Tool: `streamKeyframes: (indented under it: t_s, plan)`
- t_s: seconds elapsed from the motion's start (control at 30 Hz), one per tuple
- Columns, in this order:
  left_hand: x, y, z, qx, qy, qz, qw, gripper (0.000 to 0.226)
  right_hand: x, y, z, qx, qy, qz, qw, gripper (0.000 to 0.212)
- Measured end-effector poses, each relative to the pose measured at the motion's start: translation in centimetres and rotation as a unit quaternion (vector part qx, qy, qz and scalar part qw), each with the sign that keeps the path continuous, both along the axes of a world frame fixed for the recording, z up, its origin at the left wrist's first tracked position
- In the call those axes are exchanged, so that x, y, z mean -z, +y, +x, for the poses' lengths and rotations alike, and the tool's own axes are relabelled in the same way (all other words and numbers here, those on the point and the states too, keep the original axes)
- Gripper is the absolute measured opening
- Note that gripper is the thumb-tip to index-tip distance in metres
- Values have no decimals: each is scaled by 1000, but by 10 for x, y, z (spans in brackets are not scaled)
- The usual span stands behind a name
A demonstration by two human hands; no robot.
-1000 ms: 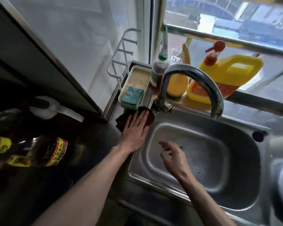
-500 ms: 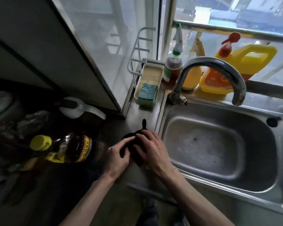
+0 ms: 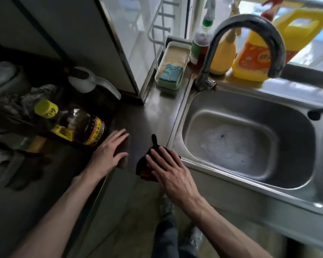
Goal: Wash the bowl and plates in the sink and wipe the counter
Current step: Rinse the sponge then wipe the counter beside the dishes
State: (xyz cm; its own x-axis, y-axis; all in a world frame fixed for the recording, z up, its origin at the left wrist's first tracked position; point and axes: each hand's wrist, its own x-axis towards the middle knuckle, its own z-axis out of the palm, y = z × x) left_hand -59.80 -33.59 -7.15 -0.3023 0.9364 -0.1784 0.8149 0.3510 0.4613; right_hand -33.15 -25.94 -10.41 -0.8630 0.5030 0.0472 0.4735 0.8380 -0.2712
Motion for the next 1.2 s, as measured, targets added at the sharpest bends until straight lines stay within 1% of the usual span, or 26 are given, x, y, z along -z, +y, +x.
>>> streamKeyframes:
  t_s: [0.1,0.17,0.33,0.47,0.53,0.6,0.63,0.73,0.8,0.9,1.0,1.03,1.1,1.13,1.2]
  plan:
    - [-3,3,-2,-4,-12,-23,1000,84,-1,3,29,34,4,5,999,52]
    - [-4,4,-1,-6,-26,-31,999,89,-1,7,28,40,-4,3,999,53]
    - [2,-2,1,-9,-22,-36,999,88,-7,24,-22,75,-17,-23,997,58]
    - [12,-17,9,24,30,-50,998,77,-7,46,-68,113,-39,-36,992,62]
    - [16,-24,10,36,44,-54,997,77,-6,50,-92,119,-40,-61,990,62]
    - [14,-28,6,34,16,-34,999,76,-4,47,-106,100,-33,-75,992,62]
    - [11,-30,4,23,-11,-18,1000,77,-3,42,-108,82,-26,-65,994,62]
    - [-1,-39,1,-56,-54,28,997,87,0,6,-95,23,12,-22,999,62]
    - [-7,-44,1,-100,-72,32,992,90,2,-21,-84,2,31,-18,999,60]
    - [-7,-43,8,-70,-86,6,994,91,0,-29,-74,-1,46,14,999,56]
    - [-10,-30,20,-26,-90,-28,995,92,-2,3,-52,58,22,54,997,59]
    - [-13,-23,25,-23,-93,-24,995,91,-3,14,-41,72,19,60,995,60]
    - [-18,-9,39,-37,-100,-7,994,91,-2,24,-15,65,35,57,996,59]
    - [-20,-2,49,-40,-97,7,994,87,-2,23,-2,51,49,45,996,60]
    - [-19,13,68,-24,-81,39,996,67,-4,15,26,62,61,11,996,66]
